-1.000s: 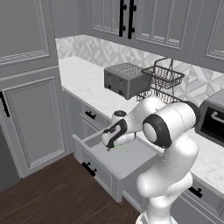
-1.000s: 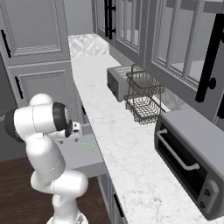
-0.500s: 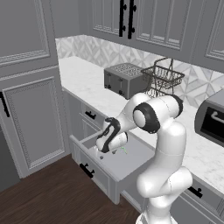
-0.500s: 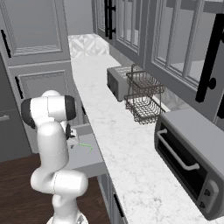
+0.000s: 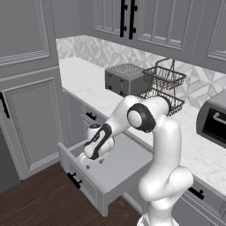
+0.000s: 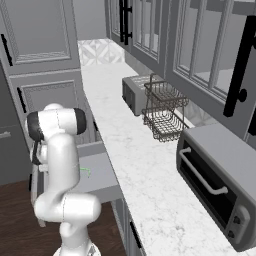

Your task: Take a straw from the drawer in front and place it inside the glass cup on the dining counter.

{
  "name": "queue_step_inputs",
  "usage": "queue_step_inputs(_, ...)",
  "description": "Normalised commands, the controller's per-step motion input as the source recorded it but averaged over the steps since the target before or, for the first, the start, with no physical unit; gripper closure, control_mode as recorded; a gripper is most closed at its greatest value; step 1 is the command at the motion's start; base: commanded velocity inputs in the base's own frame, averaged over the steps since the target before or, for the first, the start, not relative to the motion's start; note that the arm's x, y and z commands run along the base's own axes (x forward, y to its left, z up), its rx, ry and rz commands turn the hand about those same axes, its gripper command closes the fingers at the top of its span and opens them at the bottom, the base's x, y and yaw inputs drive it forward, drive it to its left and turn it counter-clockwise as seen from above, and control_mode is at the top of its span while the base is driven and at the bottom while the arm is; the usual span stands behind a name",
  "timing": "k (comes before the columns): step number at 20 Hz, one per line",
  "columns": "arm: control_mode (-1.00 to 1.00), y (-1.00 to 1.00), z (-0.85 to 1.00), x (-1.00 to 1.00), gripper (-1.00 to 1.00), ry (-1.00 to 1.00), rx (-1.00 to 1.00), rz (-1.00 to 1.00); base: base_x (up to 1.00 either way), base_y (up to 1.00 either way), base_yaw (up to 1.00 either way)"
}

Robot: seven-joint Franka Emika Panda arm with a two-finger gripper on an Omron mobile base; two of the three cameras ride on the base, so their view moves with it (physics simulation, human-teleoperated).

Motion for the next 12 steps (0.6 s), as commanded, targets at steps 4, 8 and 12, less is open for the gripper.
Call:
queue_step_inputs(4, -1.0, 0.9, 0.04, -0.64, -1.0, 0.02, 0.0, 0.0, 0.0, 0.0, 0.0)
queue_step_inputs(8, -1.0, -0.22, 0.35, -0.05, -1.0, 0.0, 0.0, -0.05, 0.0, 0.0, 0.0)
queue_step_inputs(12, -1.0, -0.81, 0.35, 0.38, -1.0, 0.0, -0.05, -0.09, 0.0, 0.0, 0.0)
